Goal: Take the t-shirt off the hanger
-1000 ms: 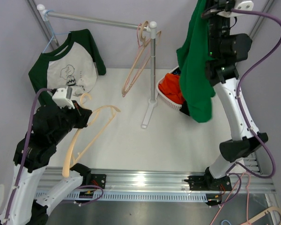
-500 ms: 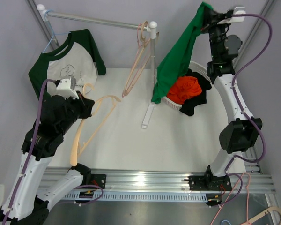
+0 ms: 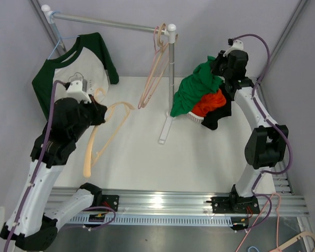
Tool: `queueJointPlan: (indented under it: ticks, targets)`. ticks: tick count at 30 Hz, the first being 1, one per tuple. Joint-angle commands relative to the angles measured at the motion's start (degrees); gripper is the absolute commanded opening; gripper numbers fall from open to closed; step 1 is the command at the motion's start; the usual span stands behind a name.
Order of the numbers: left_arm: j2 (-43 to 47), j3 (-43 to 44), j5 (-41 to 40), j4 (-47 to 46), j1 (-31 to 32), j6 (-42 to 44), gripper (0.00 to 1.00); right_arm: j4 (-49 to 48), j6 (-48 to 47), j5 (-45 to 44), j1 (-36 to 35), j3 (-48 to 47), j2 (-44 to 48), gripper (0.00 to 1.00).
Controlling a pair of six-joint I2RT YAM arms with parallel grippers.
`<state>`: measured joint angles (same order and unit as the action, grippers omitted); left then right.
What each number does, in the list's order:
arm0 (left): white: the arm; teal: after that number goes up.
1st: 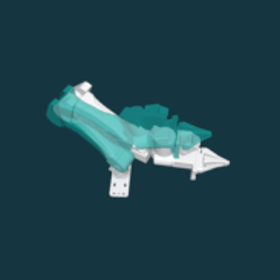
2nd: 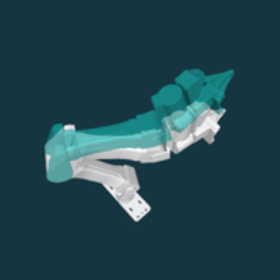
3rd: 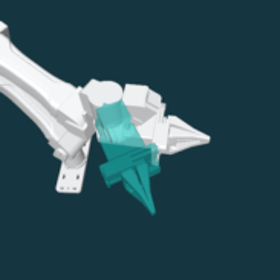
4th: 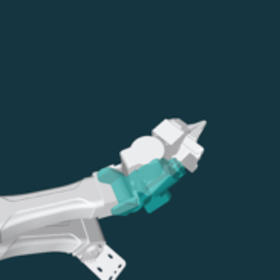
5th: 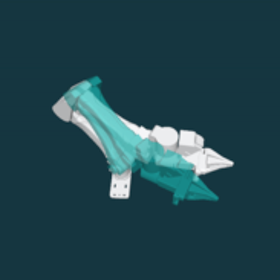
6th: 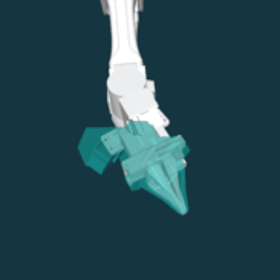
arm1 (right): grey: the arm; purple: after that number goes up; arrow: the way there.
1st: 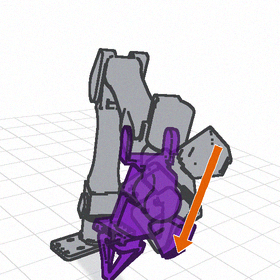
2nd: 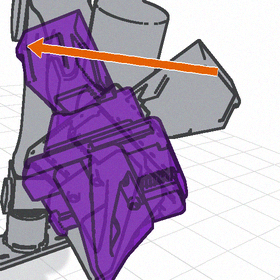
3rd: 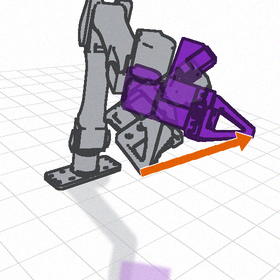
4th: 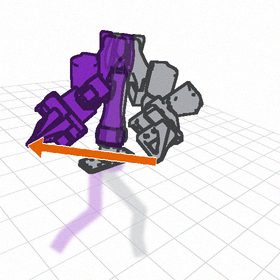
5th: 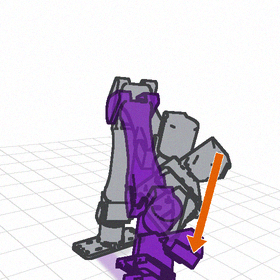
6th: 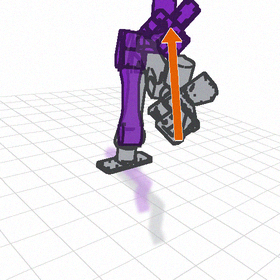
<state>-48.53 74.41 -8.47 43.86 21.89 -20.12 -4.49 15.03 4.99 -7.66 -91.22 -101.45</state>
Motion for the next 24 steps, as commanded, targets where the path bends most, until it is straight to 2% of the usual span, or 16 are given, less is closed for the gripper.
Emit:
queueJointPlan:
  ticks: [1,3,7,11,14,15,17,21,23,24]
  targets:
    - [-4.5,4.5,2.2,-3.2,-1.5,-1.2,0.01,33.1,2.0,3.0,-1.1,-9.6,-5.8,0.00]
    - [-6.1,6.4,1.8,-4.5,-1.9,-1.3,0.01,37.3,0.8,2.2,-2.3,-8.8,-10.1,0.00]
    - [-11.4,11.5,-0.5,-5.5,-3.4,-0.1,0.01,36.9,0.2,1.0,-2.6,3.5,-11.1,0.01]
    - [-16.9,22.0,1.6,-3.0,-6.9,0.2,0.01,39.8,-3.5,-0.9,-3.4,5.9,-12.6,0.04]
    - [-21.9,26.7,6.5,-2.6,-10.1,1.4,0.01,43.7,-7.0,-5.5,-4.9,5.3,-14.3,0.02]
    - [-24.0,27.6,6.8,-2.7,-10.6,1.8,0.01,44.6,-7.0,-10.0,-5.0,5.0,-14.4,0.02]
    - [-25.4,29.5,6.6,-4.1,-11.8,2.6,0.01,44.4,-5.6,-11.3,-4.6,4.7,-13.0,0.02]
    - [-28.2,30.9,7.3,-6.2,-12.6,3.8,0.01,40.3,-4.0,-9.3,-3.6,5.2,-4.9,0.11]
    - [-30.5,33.7,7.2,-5.4,-12.6,4.2,0.01,38.9,-3.6,-10.2,-3.8,3.7,-1.1,0.19]
    - [-31.2,34.3,7.2,-4.6,-12.6,4.3,0.01,39.0,-3.7,-10.4,-3.8,2.9,-0.3,0.19]
